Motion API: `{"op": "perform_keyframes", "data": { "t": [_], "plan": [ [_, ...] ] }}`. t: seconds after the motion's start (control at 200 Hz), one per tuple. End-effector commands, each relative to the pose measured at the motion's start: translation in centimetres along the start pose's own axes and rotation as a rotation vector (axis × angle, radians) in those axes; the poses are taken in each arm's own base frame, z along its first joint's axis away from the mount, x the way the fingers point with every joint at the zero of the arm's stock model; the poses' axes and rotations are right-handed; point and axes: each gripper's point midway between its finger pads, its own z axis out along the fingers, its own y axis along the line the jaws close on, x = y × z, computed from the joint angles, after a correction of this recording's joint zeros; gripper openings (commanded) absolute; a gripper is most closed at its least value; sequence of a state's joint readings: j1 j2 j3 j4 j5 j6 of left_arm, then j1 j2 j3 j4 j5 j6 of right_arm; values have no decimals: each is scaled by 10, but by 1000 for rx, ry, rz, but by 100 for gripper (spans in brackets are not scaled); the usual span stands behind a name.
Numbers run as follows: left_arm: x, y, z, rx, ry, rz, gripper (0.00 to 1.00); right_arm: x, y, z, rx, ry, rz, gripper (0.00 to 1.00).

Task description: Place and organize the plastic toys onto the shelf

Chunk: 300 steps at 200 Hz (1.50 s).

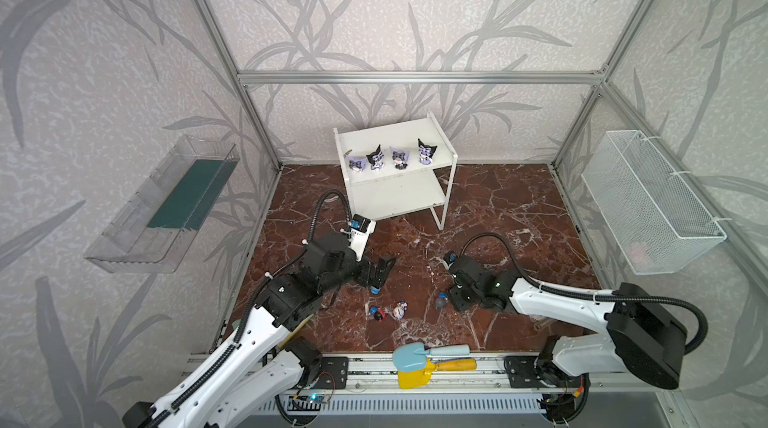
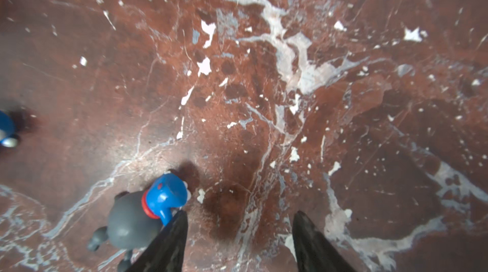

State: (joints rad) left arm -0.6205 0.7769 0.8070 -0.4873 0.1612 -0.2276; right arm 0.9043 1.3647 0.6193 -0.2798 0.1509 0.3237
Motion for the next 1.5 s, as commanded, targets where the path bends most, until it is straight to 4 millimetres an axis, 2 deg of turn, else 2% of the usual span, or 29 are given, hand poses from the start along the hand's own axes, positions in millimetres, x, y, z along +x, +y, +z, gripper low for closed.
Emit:
{"op": "perform_keyframes", "data": {
  "t": [0.0, 0.16, 0.38, 0.47, 0.72, 0.96, 1.115, 1.3, 1.495],
  "plan": [
    [-5, 0, -2, 3, -22, 3, 99, 3, 30, -3, -63, -20, -114, 63],
    [-4, 0, -2, 3, -24, 2, 99, 12, 64, -3, -144, 24, -191, 63],
    [-3, 2, -5, -4, -32, 2, 99, 8, 60, -16, -120, 24, -236, 64],
    [-4, 2, -5, -6, -34, 4, 99, 7, 68, -20, -159, 36, -300, 64],
    [-5, 3, -10, -16, -50, 6, 99, -2, 78, -14, -186, 19, -393, 59],
    [-6, 4, -14, -22, -61, 7, 99, 1, 84, -1, -194, 59, -472, 47],
    [-7, 4, -15, -22, -67, 8, 99, 6, 87, 3, -208, 75, -503, 44],
    [-7, 4, -15, -24, -67, 9, 99, 8, 88, 7, -215, 85, -518, 32],
    [-7, 4, -15, -20, -65, 9, 99, 5, 92, 3, -240, 66, -543, 20]
  ]
}}
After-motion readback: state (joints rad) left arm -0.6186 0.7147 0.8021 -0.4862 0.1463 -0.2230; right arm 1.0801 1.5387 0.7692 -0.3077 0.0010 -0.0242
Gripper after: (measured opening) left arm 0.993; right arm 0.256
